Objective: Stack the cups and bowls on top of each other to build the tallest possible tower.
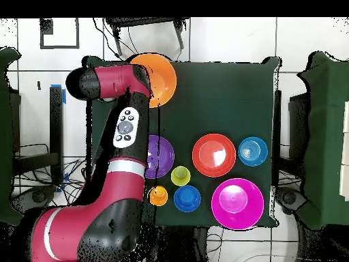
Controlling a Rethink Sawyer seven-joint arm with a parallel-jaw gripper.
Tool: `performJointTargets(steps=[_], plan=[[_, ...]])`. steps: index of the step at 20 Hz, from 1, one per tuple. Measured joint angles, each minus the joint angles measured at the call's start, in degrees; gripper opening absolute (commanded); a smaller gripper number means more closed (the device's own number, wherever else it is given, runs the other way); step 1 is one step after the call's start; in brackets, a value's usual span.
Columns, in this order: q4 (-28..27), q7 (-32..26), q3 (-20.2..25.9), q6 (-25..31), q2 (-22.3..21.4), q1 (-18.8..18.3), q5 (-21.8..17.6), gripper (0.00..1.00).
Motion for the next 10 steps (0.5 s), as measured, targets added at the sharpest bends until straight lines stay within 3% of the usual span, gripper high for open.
performJointTargets(steps=[10], plan=[[4.33, 0.00, 6.52, 8.01, -7.03, -4.79, 7.29, 0.00]])
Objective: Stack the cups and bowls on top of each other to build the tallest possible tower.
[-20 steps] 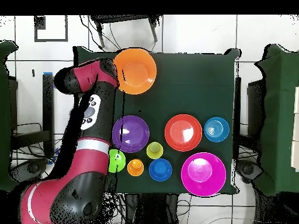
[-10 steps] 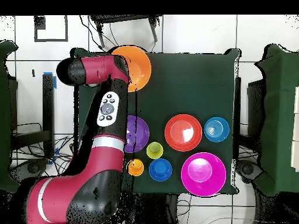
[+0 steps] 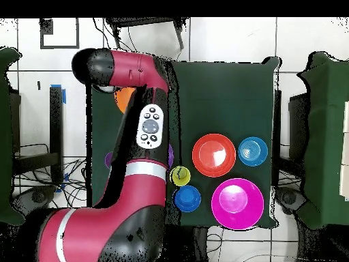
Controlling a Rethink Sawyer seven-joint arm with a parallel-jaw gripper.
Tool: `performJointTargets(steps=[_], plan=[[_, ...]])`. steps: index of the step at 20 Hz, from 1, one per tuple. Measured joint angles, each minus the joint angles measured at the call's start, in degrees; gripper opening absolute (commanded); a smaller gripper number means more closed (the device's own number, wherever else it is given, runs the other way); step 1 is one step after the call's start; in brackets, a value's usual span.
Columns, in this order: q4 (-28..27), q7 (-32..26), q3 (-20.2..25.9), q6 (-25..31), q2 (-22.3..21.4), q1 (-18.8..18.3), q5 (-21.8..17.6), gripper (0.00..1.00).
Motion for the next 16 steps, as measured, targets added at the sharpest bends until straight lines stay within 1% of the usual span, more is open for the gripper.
performJointTargets(steps=[2, 4, 5, 7, 9, 11, 13, 15, 16], plan=[[1.34, 0.00, 2.47, 1.06, -0.99, -1.70, 1.98, 0.00], [2.85, 0.00, 5.94, 2.49, -1.67, -4.60, 4.41, 0.00], [3.02, 0.00, 6.40, 2.78, -1.71, -5.04, 4.70, 0.00], [3.81, 0.00, 9.07, 4.24, -1.63, -7.63, 6.34, 0.00], [4.21, 0.00, 11.46, 5.77, -1.24, -9.90, 7.55, 0.00], [4.57, 0.00, 15.54, 8.20, -0.10, -13.52, 9.43, 0.00], [4.60, 0.00, 18.62, 9.98, 0.74, -15.97, 10.74, 0.00], [4.60, 0.00, 20.38, 11.24, 1.29, -17.36, 11.30, 0.00], [4.70, 0.00, 22.03, 12.58, 1.81, -18.66, 11.71, 0.00]])
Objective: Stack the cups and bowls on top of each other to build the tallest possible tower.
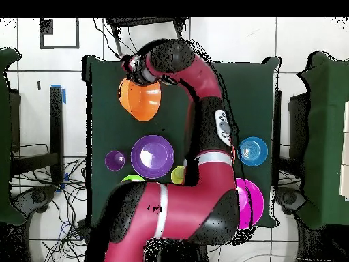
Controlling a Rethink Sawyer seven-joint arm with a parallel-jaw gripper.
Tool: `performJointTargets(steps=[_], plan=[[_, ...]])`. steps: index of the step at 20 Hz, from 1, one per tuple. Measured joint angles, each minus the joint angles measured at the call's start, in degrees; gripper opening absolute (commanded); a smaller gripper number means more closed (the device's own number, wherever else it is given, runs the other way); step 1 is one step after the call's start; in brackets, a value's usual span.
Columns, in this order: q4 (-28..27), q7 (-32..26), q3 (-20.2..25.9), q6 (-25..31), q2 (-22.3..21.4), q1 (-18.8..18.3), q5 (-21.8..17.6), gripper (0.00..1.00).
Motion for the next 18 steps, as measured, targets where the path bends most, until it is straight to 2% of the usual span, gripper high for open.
performJointTargets(steps=[8, 18], plan=[[3.94, -0.01, 9.80, 8.61, 2.27, -6.74, 1.41, 0.00], [8.74, -0.01, 20.23, 16.66, 6.03, -9.94, 1.37, 0.00]])
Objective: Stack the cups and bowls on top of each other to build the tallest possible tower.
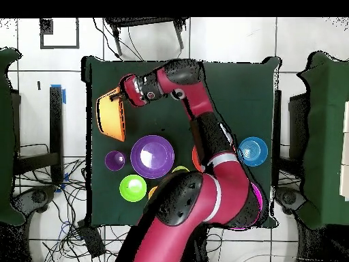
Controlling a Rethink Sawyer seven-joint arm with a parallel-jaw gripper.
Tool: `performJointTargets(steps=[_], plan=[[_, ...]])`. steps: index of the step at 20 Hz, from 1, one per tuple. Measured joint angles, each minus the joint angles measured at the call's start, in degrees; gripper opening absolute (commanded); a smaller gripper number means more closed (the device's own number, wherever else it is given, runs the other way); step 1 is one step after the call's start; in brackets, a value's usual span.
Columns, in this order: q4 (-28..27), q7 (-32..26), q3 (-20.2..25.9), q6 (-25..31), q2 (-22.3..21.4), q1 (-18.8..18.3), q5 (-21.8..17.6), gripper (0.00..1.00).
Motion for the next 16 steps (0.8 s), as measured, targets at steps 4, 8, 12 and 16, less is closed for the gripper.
performJointTargets(steps=[4, 8, 12, 16], plan=[[0.05, 0.00, 3.64, 2.44, 2.27, -0.01, 0.02, 0.00], [-3.18, 0.00, 7.70, 7.40, 6.52, 0.86, 0.04, 0.00], [-6.29, 0.00, 10.30, 11.88, 9.69, 1.77, 0.04, 0.00], [-8.59, 0.00, 12.10, 15.07, 11.88, 2.31, 0.06, 0.00]])
